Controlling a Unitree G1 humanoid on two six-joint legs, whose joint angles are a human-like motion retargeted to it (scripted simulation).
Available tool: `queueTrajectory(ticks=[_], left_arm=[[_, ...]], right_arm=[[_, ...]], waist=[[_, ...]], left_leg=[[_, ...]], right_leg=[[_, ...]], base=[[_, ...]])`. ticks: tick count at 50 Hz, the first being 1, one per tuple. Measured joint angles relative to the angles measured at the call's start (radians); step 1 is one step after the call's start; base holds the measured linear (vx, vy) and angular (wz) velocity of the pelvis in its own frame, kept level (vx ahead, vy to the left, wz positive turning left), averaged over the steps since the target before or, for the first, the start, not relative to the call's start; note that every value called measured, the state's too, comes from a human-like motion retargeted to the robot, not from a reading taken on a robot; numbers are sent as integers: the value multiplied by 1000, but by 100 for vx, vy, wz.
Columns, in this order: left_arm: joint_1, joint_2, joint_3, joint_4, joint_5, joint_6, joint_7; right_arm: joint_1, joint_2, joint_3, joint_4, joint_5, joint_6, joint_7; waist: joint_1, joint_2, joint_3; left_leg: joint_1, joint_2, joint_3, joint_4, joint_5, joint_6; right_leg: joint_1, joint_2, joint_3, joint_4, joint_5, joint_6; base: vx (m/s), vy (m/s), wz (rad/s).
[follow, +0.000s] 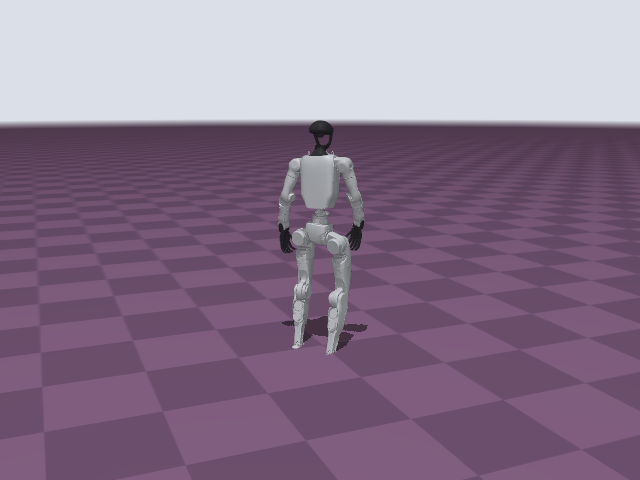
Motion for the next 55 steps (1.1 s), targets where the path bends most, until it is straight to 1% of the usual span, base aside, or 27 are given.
queueTrajectory(ticks=[5,11,13,16,18,20,23,26,28,30,32,33,35,39,46,47,48,49,50,51,53,55], left_arm=[[-46,10,22,35,-20,-25,13],[-92,6,51,54,-59,-31,49],[-108,3,58,58,-75,-33,62],[-129,1,60,61,-92,-33,79],[-143,0,55,60,-98,-32,87],[-155,1,48,56,-101,-29,92],[-173,3,37,44,-100,-24,98],[-199,7,27,29,-97,-19,100],[-219,4,20,20,-98,-19,100],[-227,-2,14,9,-96,-24,99],[-244,-5,7,2,-94,-28,93],[-247,-9,4,-3,-90,-31,90],[-263,-13,-5,-6,-85,-35,82],[-263,-32,-18,-6,-72,-40,70],[-255,-58,-34,44,-45,-26,33],[-248,-63,-33,54,-42,-23,29],[-237,-71,-32,63,-39,-21,27],[-234,-72,-24,76,-37,-20,22],[-235,-70,-15,90,-35,-19,16],[-221,-74,-8,97,-36,-17,14],[-194,-78,5,110,-40,-16,11],[-172,-70,23,118,-48,-16,-2]], right_arm=[[-34,7,-17,20,14,-18,-13],[-23,-2,-86,13,83,-9,-53],[-8,-9,-117,7,115,-6,-71],[21,-27,-163,-9,170,-5,-105],[42,-43,-192,-20,209,-6,-131],[63,-60,-221,-28,246,-7,-154],[95,-85,-260,-28,292,-7,-179],[119,-106,-300,-15,333,-7,-190],[129,-118,-325,4,354,-5,-191],[144,-123,-342,22,367,-1,-193],[149,-128,-360,44,374,3,-190],[158,-129,-364,53,376,5,-190],[171,-131,-377,80,375,9,-186],[195,-119,-377,104,373,16,-186],[203,-93,-380,104,355,19,-180],[205,-91,-380,100,350,18,-180],[210,-89,-379,96,346,17,-181],[208,-89,-379,89,339,16,-179],[203,-90,-381,81,331,16,-177],[206,-89,-379,77,326,14,-177],[209,-87,-375,69,314,8,-177],[204,-90,-370,59,304,1,-169]], waist=[[-6,-42,28],[-50,-113,35],[-74,-137,36],[-114,-167,42],[-147,-184,48],[-181,-199,52],[-230,-212,53],[-271,-193,43],[-290,-160,25],[-306,-158,20],[-311,-124,7],[-312,-126,7],[-306,-92,-5],[-288,-102,-1],[-250,-69,-4],[-246,-68,1],[-244,-78,13],[-242,-53,20],[-240,-9,25],[-231,-10,29],[-217,-6,36],[-222,45,49]], left_leg=[[4,-66,11,0,-16,21],[36,-187,9,-86,9,51],[60,-228,5,-135,31,59],[106,-277,-3,-209,67,62],[125,-300,-9,-222,75,60],[139,-316,-15,-224,76,57],[154,-325,-22,-225,70,50],[143,-299,-27,-217,45,43],[117,-266,-26,-209,25,39],[118,-261,-30,-211,18,38],[98,-229,-33,-204,-1,37],[103,-231,-35,-206,-1,37],[86,-201,-39,-201,-15,37],[121,-223,-51,-211,-10,39],[204,-223,-111,-208,-25,49],[211,-218,-124,-209,-50,60],[200,-207,-142,-217,-129,91],[218,-185,-173,-176,-107,69],[251,-158,-210,-111,-33,21],[252,-161,-216,-68,-28,15],[237,-161,-230,55,-25,-6],[126,-100,-239,372,-103,-46]], right_leg=[[-103,-59,56,206,-103,9],[-231,-152,144,429,-205,17],[-275,-184,169,509,-226,13],[-347,-227,173,644,-244,-14],[-391,-234,182,735,-250,-30],[-434,-220,190,815,-249,-41],[-499,-170,196,882,-240,-46],[-572,-90,186,863,-219,-46],[-628,-26,173,800,-190,-41],[-668,7,186,739,-170,-25],[-707,52,179,636,-135,-13],[-722,59,191,606,-127,-4],[-745,91,183,493,-88,7],[-795,92,222,459,-70,28],[-801,87,222,472,-31,31],[-793,81,223,491,-28,28],[-779,66,229,521,-26,25],[-747,79,207,517,-23,17],[-707,105,171,495,-19,6],[-698,106,174,524,-18,-1],[-667,111,172,567,-27,-17],[-599,146,116,548,-37,-43]], base=[[-2,11,-20],[-1,14,-13],[-1,13,-15],[0,11,-22],[1,10,-10],[3,9,-4],[6,9,1],[11,9,11],[14,8,12],[14,7,12],[16,5,11],[16,4,9],[17,2,6],[21,-3,2],[40,-6,5],[49,-10,0],[51,-11,1],[54,-14,5],[51,-16,-9],[46,-16,-22],[42,-14,-20],[39,-11,24]])
